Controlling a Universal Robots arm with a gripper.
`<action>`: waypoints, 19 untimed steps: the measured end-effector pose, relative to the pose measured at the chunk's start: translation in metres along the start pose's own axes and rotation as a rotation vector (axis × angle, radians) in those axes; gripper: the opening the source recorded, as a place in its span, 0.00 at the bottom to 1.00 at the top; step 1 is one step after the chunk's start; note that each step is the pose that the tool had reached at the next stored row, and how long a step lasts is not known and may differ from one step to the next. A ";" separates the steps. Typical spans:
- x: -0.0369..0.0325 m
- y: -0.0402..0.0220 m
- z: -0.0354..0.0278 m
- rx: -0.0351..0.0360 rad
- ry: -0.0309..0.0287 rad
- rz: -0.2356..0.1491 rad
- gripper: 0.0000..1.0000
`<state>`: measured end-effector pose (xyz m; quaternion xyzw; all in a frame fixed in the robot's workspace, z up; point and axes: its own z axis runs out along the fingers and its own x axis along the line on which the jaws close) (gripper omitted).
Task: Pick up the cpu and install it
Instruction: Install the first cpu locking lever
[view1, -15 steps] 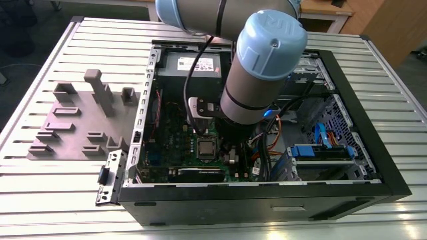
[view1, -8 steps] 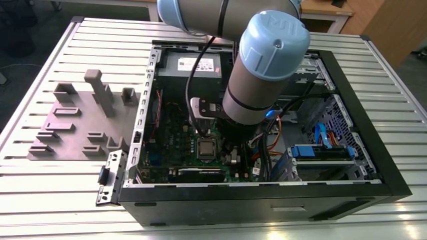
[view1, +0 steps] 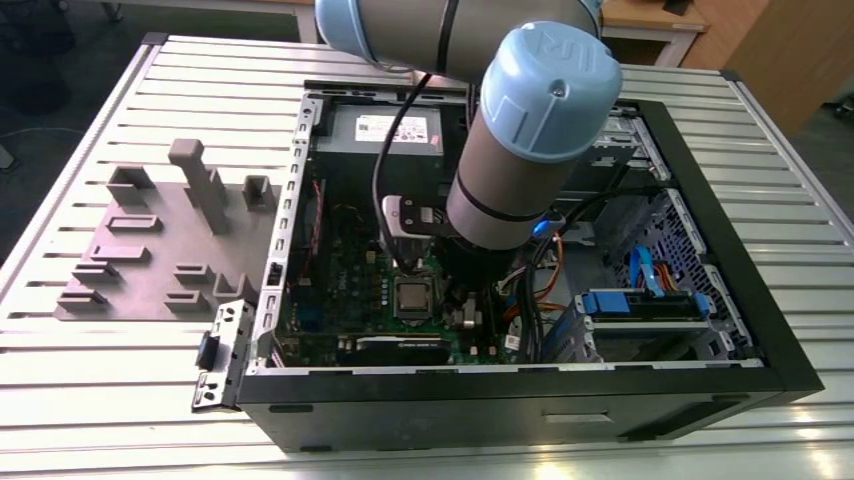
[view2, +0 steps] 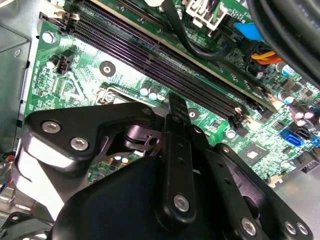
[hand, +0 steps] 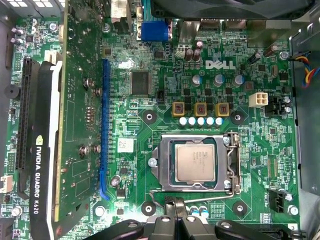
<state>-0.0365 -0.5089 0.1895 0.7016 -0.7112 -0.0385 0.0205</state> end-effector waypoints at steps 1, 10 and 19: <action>0.0000 0.0000 0.0001 0.0000 0.0001 0.000 0.11; 0.0001 0.0042 0.0026 0.0005 -0.0005 0.000 0.11; -0.0001 0.0075 -0.0081 0.0001 -0.0010 0.000 0.11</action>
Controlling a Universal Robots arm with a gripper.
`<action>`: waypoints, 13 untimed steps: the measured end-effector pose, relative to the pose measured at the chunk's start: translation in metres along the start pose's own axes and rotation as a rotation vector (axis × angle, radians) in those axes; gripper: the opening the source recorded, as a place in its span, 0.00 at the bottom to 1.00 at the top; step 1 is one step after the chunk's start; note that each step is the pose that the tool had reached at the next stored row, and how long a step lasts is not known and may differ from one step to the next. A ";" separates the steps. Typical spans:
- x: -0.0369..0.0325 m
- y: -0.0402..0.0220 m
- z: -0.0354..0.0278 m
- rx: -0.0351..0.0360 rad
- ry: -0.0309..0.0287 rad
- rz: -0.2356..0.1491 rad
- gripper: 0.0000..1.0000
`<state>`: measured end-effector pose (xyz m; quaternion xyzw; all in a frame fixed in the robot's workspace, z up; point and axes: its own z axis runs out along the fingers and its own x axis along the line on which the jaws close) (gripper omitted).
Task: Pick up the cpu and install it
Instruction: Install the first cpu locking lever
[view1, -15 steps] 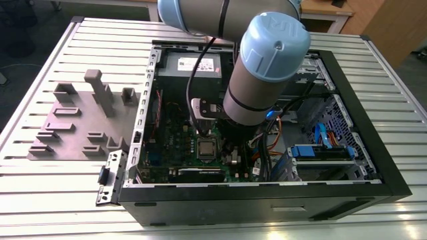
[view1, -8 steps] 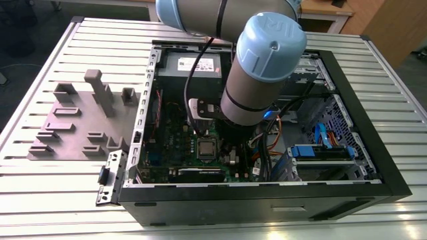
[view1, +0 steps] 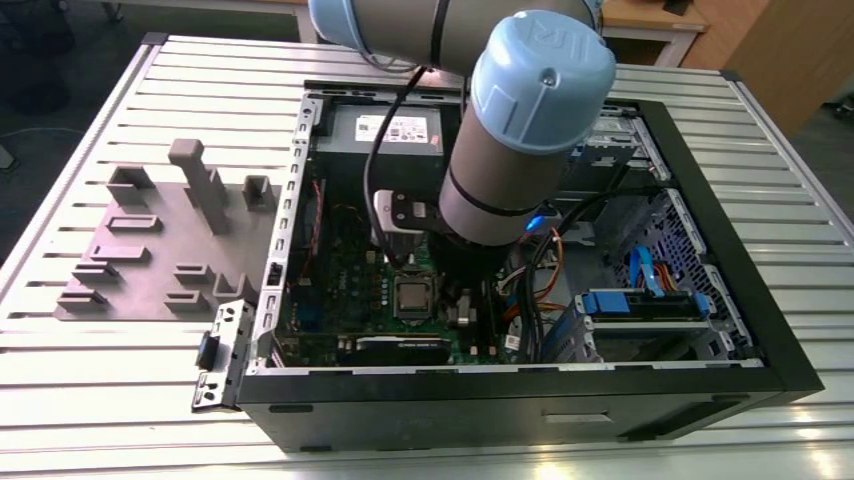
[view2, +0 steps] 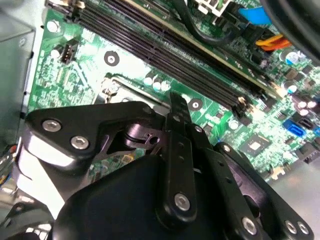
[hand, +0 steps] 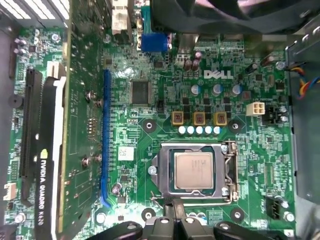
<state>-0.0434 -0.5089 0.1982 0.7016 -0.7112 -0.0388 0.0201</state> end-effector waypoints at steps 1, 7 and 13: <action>0.0000 0.0001 -0.0016 -0.0001 0.0001 0.000 0.11; -0.0003 0.0006 -0.0100 0.0000 -0.0001 0.000 0.11; -0.0003 0.0001 -0.0102 -0.0002 0.0001 0.000 0.11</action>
